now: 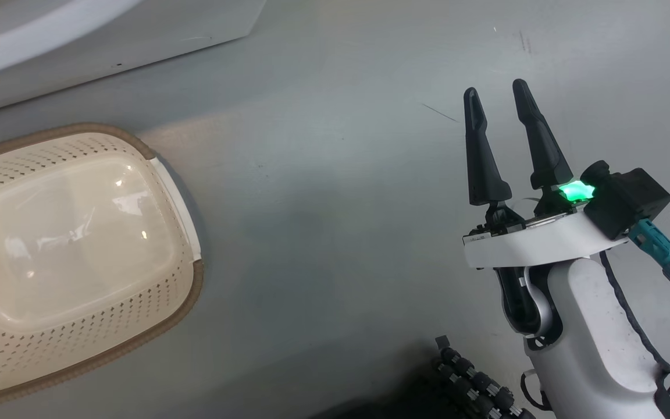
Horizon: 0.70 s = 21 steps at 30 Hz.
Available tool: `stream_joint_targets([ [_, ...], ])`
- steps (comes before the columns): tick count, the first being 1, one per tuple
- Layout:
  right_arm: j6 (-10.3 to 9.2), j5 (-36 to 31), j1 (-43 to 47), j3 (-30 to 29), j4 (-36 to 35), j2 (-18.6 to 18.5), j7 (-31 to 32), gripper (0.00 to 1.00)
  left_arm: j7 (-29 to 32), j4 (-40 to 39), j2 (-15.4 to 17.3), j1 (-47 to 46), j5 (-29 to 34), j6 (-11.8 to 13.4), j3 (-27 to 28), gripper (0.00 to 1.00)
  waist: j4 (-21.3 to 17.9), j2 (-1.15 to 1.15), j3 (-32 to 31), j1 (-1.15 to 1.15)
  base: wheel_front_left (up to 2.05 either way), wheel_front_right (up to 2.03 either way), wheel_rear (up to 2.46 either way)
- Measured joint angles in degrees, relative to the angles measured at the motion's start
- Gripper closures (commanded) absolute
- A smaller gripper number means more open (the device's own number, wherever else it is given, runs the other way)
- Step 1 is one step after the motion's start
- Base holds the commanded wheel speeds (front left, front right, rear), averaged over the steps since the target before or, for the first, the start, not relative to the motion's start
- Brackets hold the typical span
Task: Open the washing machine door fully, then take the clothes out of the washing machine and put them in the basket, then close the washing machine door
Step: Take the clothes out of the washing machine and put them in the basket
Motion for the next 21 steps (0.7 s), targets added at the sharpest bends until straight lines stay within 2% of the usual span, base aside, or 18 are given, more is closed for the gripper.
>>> stream_joint_targets([
  [21, 0.12, -3.86, 0.0, -2.25, 1.9, -0.03, 0.0, 0.0, -22.14, -5.81, -5.82, 13.15, 0.47, -1.45, -0.9, 1.0, 4.45, 0.0, -4.12, 0.0, 0.0, 0.0, 0.0],
])
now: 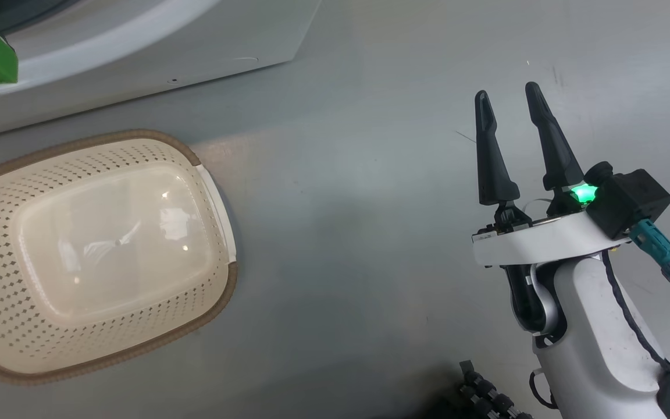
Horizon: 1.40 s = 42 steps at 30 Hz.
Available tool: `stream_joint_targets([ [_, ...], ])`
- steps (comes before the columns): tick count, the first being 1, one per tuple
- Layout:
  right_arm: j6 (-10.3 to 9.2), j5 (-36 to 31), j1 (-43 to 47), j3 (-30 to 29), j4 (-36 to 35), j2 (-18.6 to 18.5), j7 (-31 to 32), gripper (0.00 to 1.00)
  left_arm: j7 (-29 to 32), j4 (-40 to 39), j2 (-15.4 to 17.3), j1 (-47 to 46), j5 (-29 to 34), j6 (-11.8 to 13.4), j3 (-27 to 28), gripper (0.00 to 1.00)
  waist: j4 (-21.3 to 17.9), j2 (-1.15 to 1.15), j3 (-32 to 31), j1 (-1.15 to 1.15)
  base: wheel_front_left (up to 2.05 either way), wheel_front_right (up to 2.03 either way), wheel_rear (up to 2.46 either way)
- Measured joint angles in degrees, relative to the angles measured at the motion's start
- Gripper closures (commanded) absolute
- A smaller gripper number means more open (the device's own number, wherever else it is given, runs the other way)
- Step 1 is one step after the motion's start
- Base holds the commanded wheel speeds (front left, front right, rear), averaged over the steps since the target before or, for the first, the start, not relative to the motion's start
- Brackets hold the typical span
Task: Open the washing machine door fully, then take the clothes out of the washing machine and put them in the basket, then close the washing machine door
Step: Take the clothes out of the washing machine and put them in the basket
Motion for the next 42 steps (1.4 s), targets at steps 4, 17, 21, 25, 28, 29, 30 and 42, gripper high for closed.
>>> stream_joint_targets([
  [4, 0.25, -1.24, 0.85, -0.59, 0.77, -0.01, 0.0, 0.0, -5.7, -1.89, -1.09, 4.26, 0.36, -0.04, -0.25, 1.0, 0.91, 0.0, -2.16, 0.0, 0.0, 0.0, 0.0],
  [17, 1.12, -3.81, 5.16, -2.42, 2.26, -0.03, 0.0, 0.0, -17.41, -7.1, -6.09, 14.67, 1.47, 0.33, -0.82, 1.0, 4.17, 0.0, -9.12, -0.01, 0.0, 0.0, 0.0],
  [21, 1.52, -4.72, 5.86, -2.89, 2.61, -0.02, 0.0, 0.0, -17.5, -8.59, -6.65, 17.88, 1.57, 0.96, -0.79, 1.0, 5.46, 0.0, -11.34, -0.01, 0.0, 0.0, 0.0],
  [25, 1.89, -5.3, 7.22, -3.27, 3.0, -0.02, 0.0, 0.0, -17.93, -10.32, -7.28, 21.09, 2.04, 1.51, -0.88, 1.0, 6.69, 0.0, -13.66, 0.0, 0.0, 0.0, 0.0],
  [28, 2.01, -5.81, 8.29, -3.72, 3.31, -0.02, 0.0, 0.0, -17.95, -12.33, -7.84, 23.06, 2.59, 1.63, -1.2, 1.0, 7.65, 0.0, -15.41, -0.01, 0.0, 0.0, 0.0],
  [29, 2.01, -6.03, 8.68, -3.98, 3.38, -0.02, 0.0, 0.0, -18.0, -13.05, -8.09, 23.66, 3.01, 1.64, -1.46, 1.0, 7.99, 0.0, -15.99, -0.01, 0.0, 0.0, 0.0],
  [30, 2.01, -6.03, 8.68, -3.98, 3.38, -0.02, 0.0, 0.0, -18.0, -13.05, -8.09, 23.66, 3.01, 1.64, -1.46, 1.0, 7.99, 0.0, -15.99, -0.01, 0.0, 0.0, 0.0],
  [42, 2.03, -6.72, 12.72, -5.53, 3.94, -0.01, 0.0, 0.0, -18.18, -22.17, -10.2, 30.6, 5.26, 2.69, -2.68, 1.0, 12.26, 0.0, -22.3, -0.01, 0.0, 0.0, 0.0],
])
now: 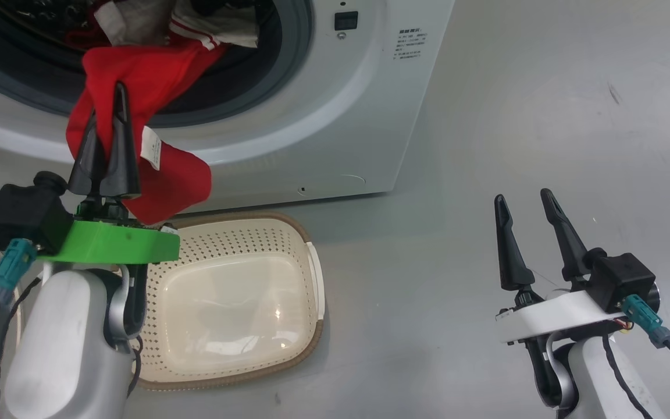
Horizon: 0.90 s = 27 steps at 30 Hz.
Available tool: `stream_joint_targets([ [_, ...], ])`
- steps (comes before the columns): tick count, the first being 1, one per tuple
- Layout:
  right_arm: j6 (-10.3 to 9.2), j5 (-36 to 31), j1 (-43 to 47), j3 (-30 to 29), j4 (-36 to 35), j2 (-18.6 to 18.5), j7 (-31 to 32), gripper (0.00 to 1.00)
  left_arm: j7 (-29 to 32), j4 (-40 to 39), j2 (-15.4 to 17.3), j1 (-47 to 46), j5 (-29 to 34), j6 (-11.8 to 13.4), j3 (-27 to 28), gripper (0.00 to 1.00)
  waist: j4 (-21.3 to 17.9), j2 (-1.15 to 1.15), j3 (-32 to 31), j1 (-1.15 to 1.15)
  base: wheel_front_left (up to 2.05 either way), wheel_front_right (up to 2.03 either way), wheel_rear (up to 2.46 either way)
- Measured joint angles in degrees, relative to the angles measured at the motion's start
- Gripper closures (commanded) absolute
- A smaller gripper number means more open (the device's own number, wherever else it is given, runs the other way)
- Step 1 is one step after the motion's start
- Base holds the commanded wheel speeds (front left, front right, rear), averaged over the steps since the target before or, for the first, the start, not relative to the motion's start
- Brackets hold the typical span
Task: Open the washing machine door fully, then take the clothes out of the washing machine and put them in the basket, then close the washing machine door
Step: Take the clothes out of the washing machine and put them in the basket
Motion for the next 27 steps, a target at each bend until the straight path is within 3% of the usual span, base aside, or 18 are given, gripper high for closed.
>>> stream_joint_targets([
  [14, 0.57, -0.11, 2.42, -0.24, -0.11, 0.0, 0.0, 0.0, -0.25, -7.4, -1.03, 6.86, 0.3, 1.15, -0.33, 1.0, 4.18, 0.0, -4.41, 0.0, 0.0, 0.0, 0.0],
  [27, 1.16, -0.43, 2.65, 1.05, -0.78, 0.0, 0.0, 0.0, 3.68, -0.38, -1.88, 16.07, -1.6, 1.21, -4.47, 1.0, 3.87, 0.0, -3.97, 0.0, 0.0, 0.0, 0.0],
])
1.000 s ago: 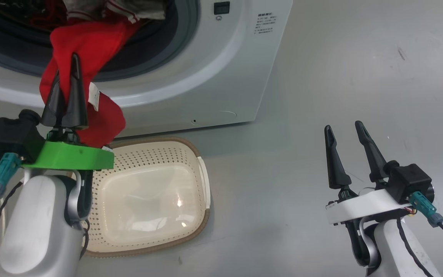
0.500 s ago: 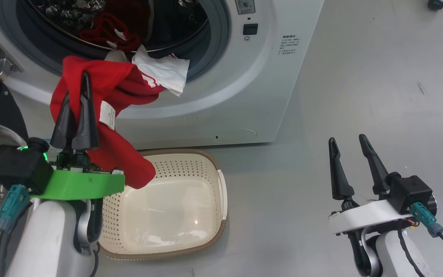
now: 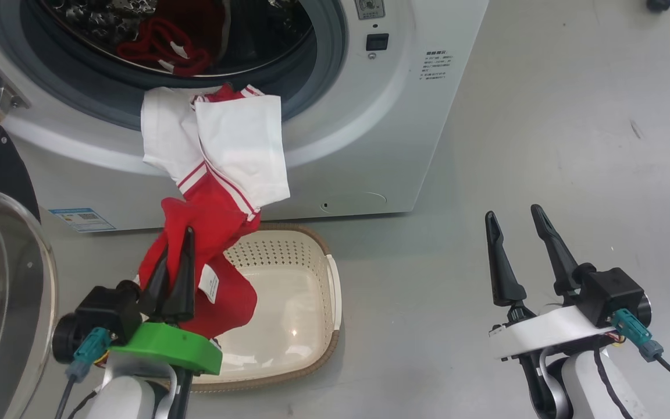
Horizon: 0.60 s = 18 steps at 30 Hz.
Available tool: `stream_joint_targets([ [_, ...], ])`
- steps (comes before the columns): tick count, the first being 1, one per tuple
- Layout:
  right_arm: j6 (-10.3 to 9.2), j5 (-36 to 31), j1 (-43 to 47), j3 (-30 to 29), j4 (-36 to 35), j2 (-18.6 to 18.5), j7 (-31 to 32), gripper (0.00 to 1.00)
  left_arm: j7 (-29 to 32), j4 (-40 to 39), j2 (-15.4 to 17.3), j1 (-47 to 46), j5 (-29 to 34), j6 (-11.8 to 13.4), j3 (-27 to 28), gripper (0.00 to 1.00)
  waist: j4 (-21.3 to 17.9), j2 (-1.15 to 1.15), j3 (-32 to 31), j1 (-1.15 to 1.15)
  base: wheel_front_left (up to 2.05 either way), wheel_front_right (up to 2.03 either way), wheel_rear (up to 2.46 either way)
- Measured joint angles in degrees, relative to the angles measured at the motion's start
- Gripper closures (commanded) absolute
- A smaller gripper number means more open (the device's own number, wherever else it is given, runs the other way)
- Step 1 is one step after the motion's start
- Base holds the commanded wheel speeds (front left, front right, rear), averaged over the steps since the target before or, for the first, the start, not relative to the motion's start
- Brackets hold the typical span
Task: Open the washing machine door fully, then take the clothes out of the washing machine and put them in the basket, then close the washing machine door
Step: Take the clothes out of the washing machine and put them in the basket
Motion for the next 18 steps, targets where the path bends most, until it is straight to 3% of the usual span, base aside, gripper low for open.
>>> stream_joint_targets([
  [18, 0.09, 0.11, -1.21, 1.23, -1.83, 0.0, 0.0, 0.0, 5.12, 14.73, -0.4, -1.03, -2.07, 0.69, -0.11, 1.0, -3.96, 0.0, 5.76, 0.0, 0.0, 0.0, 0.0],
])
